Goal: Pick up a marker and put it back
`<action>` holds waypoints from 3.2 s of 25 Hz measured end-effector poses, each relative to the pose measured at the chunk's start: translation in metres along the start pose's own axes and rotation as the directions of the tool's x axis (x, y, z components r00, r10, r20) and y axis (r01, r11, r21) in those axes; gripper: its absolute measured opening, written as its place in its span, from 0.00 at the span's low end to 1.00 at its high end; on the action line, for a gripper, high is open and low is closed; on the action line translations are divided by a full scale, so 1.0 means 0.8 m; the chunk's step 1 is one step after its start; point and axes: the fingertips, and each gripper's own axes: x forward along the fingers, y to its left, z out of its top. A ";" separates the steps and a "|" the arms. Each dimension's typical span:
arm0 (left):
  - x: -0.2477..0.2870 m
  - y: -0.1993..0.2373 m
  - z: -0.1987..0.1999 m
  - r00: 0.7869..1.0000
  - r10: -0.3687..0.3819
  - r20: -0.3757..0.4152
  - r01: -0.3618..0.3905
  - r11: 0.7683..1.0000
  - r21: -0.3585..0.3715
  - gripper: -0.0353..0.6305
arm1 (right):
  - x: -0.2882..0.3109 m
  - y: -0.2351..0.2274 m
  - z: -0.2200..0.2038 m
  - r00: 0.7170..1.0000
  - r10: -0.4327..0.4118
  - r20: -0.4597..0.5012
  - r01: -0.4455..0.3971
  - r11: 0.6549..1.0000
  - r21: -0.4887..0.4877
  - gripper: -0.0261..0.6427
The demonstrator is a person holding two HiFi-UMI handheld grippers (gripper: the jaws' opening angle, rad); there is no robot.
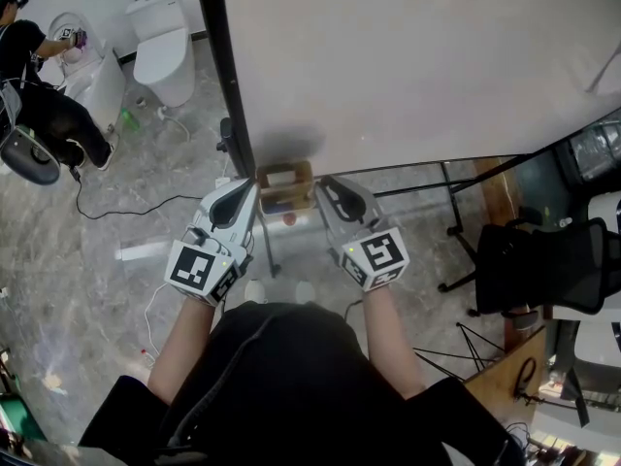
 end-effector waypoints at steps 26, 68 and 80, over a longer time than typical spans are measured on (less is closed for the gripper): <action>-0.003 0.015 -0.011 0.999 0.028 -0.021 -0.028 1.000 -0.011 0.06 | 0.022 -0.006 -0.057 0.996 0.020 -0.083 -0.016 0.999 0.045 0.15; 0.000 0.012 -0.009 1.000 0.022 -0.020 -0.022 1.000 -0.007 0.06 | 0.019 -0.012 -0.065 0.993 0.026 -0.114 -0.020 0.998 0.054 0.19; 0.000 0.008 -0.003 1.000 0.000 0.001 0.000 1.000 -0.003 0.06 | 0.009 -0.002 -0.034 0.998 0.023 -0.056 -0.021 0.999 0.027 0.17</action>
